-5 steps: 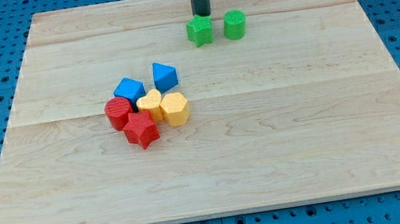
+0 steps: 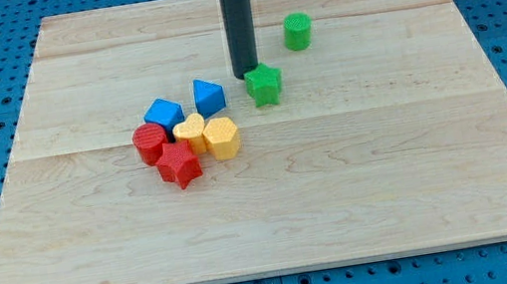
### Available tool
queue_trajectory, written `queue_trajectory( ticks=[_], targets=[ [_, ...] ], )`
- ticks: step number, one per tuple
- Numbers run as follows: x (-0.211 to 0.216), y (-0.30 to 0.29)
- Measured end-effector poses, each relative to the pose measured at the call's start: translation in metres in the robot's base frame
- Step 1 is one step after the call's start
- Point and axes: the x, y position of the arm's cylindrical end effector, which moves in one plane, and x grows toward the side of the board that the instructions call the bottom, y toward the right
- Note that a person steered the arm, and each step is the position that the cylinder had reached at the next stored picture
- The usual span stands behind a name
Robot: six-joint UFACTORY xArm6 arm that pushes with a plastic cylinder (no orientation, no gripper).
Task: Move the green star parallel to the blue triangle
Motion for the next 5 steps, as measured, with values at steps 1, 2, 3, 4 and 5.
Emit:
queue_trajectory(
  ticks=[1, 2, 3, 4, 5],
  targets=[
    [-0.025, 0.023],
    [-0.047, 0.054],
    [-0.020, 0.062],
    [-0.003, 0.033],
    [-0.001, 0.011]
  ],
)
